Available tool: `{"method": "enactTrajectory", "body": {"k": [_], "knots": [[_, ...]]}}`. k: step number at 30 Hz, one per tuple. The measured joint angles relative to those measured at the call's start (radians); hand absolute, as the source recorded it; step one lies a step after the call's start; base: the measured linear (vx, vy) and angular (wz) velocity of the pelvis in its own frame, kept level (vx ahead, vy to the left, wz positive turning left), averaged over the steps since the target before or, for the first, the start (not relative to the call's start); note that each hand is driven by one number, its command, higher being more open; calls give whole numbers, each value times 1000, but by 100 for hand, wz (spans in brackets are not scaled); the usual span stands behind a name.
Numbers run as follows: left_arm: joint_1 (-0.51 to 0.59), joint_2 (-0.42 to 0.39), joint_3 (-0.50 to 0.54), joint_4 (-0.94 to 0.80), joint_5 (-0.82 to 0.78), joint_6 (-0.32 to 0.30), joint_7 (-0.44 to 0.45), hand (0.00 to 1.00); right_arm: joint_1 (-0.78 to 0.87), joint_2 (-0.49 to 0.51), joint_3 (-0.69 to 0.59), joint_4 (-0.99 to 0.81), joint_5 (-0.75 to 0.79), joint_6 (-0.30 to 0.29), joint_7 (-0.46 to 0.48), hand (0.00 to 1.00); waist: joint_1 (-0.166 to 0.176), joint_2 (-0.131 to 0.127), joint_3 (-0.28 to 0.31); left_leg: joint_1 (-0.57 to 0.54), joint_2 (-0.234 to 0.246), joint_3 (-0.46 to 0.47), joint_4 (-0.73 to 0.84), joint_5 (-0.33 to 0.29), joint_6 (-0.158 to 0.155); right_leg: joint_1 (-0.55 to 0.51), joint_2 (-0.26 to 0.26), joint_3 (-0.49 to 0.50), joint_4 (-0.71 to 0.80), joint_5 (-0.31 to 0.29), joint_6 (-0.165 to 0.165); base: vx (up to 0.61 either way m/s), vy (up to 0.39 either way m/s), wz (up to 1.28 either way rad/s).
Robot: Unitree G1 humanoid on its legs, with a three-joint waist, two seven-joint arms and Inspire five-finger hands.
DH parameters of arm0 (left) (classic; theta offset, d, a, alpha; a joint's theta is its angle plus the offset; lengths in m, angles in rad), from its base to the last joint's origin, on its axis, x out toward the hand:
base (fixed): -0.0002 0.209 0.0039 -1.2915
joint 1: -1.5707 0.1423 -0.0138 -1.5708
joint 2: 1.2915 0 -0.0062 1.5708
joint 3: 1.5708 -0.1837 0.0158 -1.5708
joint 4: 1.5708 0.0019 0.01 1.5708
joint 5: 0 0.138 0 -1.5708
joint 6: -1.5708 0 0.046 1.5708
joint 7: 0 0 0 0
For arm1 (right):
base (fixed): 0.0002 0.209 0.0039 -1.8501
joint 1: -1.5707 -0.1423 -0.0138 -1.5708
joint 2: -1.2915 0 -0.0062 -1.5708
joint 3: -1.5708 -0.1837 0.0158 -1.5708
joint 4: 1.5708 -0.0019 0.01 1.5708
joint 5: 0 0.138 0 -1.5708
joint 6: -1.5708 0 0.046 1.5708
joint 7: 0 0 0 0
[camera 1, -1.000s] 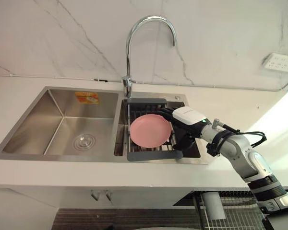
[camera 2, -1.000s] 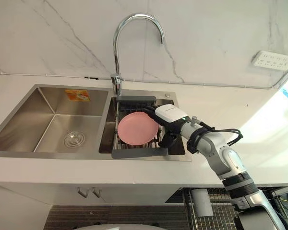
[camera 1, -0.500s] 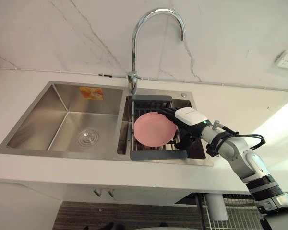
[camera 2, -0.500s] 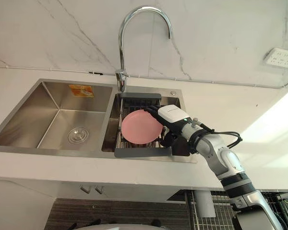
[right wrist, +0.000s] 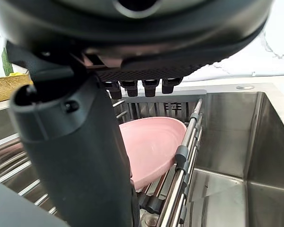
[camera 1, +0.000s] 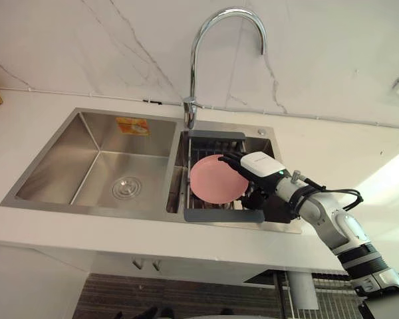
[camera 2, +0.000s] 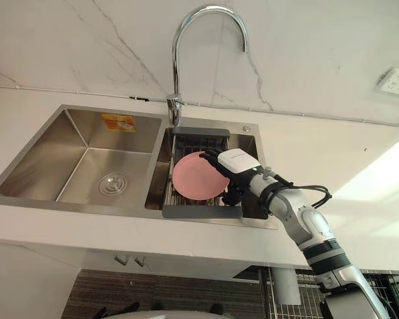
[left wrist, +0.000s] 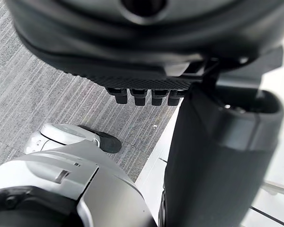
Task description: Walk over to the sink, pick up the cup, carry it to the dishwasher, place the cup inside the dishwasher, then close the dishwasher door
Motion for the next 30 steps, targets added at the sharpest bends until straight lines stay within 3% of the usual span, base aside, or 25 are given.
{"method": "enactTrajectory", "body": {"k": [12,13,25,30], "knots": [[1,5,-3,-18,0,-1,0,100,-11,6,34,14,-43,-42,-35,100,5,-20,7,1,-1,-2,0,0,0,3,-1,-3,0,0,0,0,0,0],[1,5,-3,-18,0,-1,0,100,-11,6,35,14,-46,-43,-37,0,5,-20,7,1,-1,-2,0,0,0,3,-1,-3,0,0,0,0,0,0],[0,5,-3,-18,0,-1,1,100,1,6,83,29,-128,-45,-50,0,5,-22,7,2,-1,-2,0,-1,-2,4,-1,-3,0,0,0,0,0,0],[0,5,-3,-19,0,-1,5,100,8,16,82,12,-161,-51,-148,0,3,-23,6,3,0,1,0,-1,-3,4,-1,0,1,0,0,0,0,0]]}}
